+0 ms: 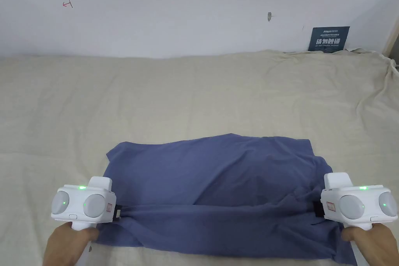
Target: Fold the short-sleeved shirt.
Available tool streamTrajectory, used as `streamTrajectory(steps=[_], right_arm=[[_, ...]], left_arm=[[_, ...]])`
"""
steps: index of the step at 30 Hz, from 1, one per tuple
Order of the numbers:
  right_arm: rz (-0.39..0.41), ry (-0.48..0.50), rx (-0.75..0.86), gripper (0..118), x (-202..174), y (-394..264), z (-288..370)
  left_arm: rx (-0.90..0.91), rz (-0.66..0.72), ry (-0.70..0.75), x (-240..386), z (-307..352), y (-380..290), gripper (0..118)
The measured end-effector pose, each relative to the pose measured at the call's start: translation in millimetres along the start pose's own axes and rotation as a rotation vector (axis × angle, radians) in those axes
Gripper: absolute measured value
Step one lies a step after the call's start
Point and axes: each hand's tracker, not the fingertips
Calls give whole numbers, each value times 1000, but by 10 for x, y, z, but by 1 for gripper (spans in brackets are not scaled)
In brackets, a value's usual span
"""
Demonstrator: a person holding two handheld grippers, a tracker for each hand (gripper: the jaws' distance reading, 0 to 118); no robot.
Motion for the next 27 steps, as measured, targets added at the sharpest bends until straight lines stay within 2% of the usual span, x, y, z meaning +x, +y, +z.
streamTrajectory(steps=[1,2,3,4,5,17,19,20,21,22,23,24,25,26,27], right_arm=[[-13,5,20,25,-55,-19,129],[-27,17,32,49,-52,-10,199],[-45,33,44,69,-45,6,262],[-54,47,58,83,-40,22,334],[-58,50,74,90,-9,24,375],[-106,133,389,90,-40,-84,1746],[-113,144,440,89,-31,-176,1941],[-111,142,452,86,-27,-223,2025],[-110,138,468,78,-32,-268,2101],[-110,135,488,65,-32,-314,2172],[-108,130,499,40,-30,-360,2232],[-108,126,507,18,-29,-402,2278],[-110,124,515,3,-18,-442,2313],[-113,125,525,2,-1,-491,2347],[-124,139,536,1,9,-534,2381]], left_arm=[[0,13,-5,-10,21,9,45],[0,28,-22,-14,42,7,74],[1,36,-29,-16,77,9,94],[5,47,-41,-8,121,8,108],[11,52,-43,-6,163,6,116],[235,61,-70,-68,1028,-113,115],[268,73,-87,-102,1158,-190,106],[286,87,-105,-117,1216,-231,86],[306,99,-125,-137,1268,-273,68],[309,106,-125,-159,1312,-323,47],[305,106,-122,-173,1345,-363,30],[306,106,-125,-185,1370,-402,21],[313,107,-130,-204,1402,-455,14],[317,110,-137,-221,1429,-499,2],[313,112,-143,-238,1443,-533,0]])
